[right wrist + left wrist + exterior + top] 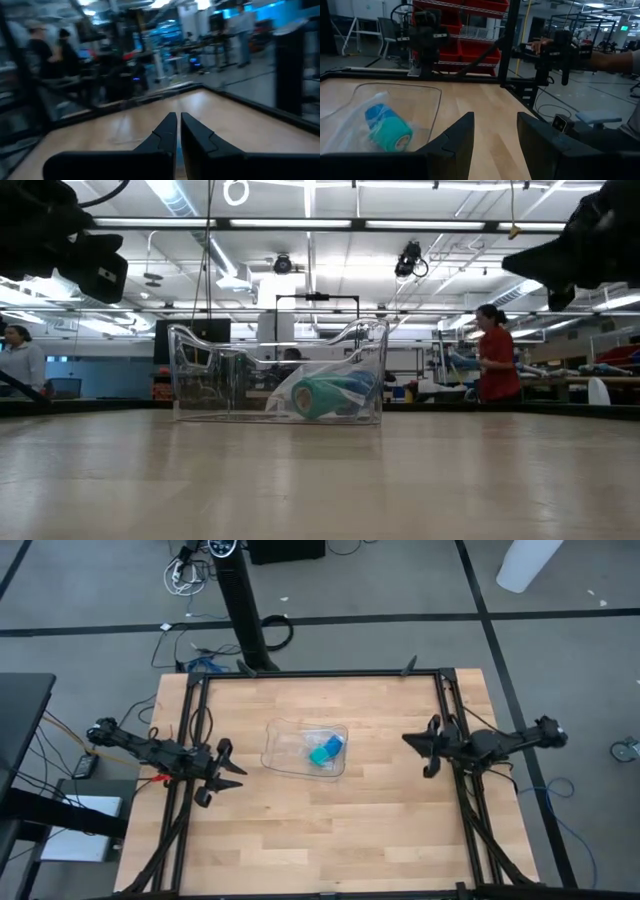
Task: Roll bandage
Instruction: Return to Home Position
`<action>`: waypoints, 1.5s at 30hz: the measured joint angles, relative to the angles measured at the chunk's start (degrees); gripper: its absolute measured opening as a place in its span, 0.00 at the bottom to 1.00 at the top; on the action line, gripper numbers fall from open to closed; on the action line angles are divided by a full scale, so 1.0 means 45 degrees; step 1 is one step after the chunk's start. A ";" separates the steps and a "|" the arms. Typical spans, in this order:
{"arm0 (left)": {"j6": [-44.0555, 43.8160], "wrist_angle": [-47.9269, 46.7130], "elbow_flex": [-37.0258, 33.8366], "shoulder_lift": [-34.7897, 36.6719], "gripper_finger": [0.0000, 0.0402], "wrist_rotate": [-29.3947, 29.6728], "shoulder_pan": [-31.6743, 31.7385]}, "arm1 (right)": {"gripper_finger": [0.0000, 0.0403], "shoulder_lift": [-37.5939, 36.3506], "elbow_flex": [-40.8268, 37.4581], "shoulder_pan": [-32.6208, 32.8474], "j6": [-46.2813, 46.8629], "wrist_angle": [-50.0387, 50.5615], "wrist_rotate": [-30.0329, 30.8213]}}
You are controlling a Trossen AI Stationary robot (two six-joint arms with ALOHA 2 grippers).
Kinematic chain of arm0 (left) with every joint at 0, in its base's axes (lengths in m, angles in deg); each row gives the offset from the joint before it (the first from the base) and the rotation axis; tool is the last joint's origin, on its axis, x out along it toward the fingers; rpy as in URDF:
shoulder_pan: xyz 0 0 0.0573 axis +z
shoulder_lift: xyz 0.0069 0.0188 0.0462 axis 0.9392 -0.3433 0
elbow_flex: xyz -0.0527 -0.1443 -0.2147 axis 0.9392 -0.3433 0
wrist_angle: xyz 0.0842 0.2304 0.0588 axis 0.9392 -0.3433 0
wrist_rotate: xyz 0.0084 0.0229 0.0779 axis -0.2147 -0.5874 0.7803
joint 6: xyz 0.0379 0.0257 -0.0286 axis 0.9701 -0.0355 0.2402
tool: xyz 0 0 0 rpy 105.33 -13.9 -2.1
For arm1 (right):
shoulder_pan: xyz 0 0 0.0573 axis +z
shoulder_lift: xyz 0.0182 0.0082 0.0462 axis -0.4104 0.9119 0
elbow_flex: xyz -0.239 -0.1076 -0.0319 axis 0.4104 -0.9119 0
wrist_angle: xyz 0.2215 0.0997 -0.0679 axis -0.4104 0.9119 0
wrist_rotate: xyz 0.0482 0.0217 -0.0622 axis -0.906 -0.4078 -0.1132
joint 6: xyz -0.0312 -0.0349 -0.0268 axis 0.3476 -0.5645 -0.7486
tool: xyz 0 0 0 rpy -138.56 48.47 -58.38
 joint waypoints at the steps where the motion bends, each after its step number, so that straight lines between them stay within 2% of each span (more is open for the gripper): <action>1: 0.0002 -0.0012 0.0000 0.0001 0.39 -0.0008 0.0000 | 0.06 0.0013 0.0000 -0.0315 0.0005 -0.0001 0.0019; 7: -0.0002 -0.0014 0.0000 0.0007 0.39 0.0001 0.0000 | 0.06 -0.0003 -0.0005 -0.2391 -0.0006 0.0482 0.0009; 16: 0.0003 -0.0048 0.0000 0.0002 0.39 0.0001 0.0000 | 0.06 -0.0003 -0.0005 -0.6572 -0.0013 0.0467 0.0015; 20: 0.0000 -0.0084 0.0000 0.0002 0.39 0.0001 0.0000 | 0.06 -0.0003 -0.0005 -0.7868 -0.0013 0.0467 0.0017; 26: -0.0001 -0.0028 0.0000 0.0002 0.39 0.0001 0.0000 | 0.06 -0.0003 -0.0005 -0.8349 -0.0032 0.0465 0.0016; 45: -0.0002 0.0317 -0.0005 0.0002 0.39 0.0040 0.0005 | 0.06 0.0031 -0.0005 -0.8247 -0.0032 0.0452 0.0015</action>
